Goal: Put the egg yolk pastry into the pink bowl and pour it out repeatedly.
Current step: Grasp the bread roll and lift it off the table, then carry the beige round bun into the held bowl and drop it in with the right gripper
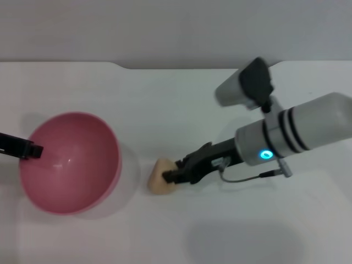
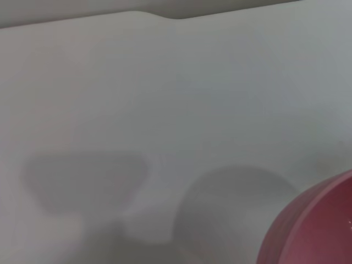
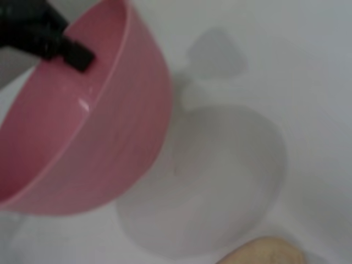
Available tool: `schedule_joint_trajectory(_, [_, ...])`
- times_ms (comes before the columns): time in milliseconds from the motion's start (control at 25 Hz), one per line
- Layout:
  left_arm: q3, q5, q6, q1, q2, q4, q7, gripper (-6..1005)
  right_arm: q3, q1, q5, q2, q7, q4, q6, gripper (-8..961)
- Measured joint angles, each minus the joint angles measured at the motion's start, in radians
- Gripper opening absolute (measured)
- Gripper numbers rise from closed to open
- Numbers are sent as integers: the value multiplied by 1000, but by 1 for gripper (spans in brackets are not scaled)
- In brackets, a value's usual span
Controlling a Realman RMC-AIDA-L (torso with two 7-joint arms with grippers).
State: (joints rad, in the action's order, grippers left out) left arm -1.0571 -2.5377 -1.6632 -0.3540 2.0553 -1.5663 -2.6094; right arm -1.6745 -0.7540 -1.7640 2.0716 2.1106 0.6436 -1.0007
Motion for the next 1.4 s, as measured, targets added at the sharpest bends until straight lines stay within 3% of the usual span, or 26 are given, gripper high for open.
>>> schedule_joint_trajectory(280, [-63,-35,17,-55,1,58,-2,-1,287,106,-8,-19,-120,86,-213,284])
schedule_joint_trajectory(480, [-156,-36,43,-130,1,146,-24,-1,465,189,-11,-37,-156,246,-420,262])
schedule_joint_trajectory(640, [-253,-37,65,-213,3,219,-60,-1,576,187,-16,-39,-173,358,-647,240])
schedule_joint_trajectory(720, [-301,-36,77,-250,5,240,-79,-1,581,169,-22,-39,-176,386,-702,227])
schedule_joint_trajectory(920, [-389,-27,99,-318,13,264,-108,-2,526,116,-137,-6,-163,425,-715,186])
schedule_joint_trajectory(1200, [-460,-8,115,-358,16,261,-151,-2,375,79,-246,5,-70,418,-577,186])
schedule_joint_trajectory(1320, [-455,-7,120,-351,14,263,-151,-1,384,84,-239,6,-70,435,-575,386])
schedule_joint_trajectory(1400, [-453,-7,128,-343,12,267,-152,-1,402,87,-238,6,-68,444,-579,413])
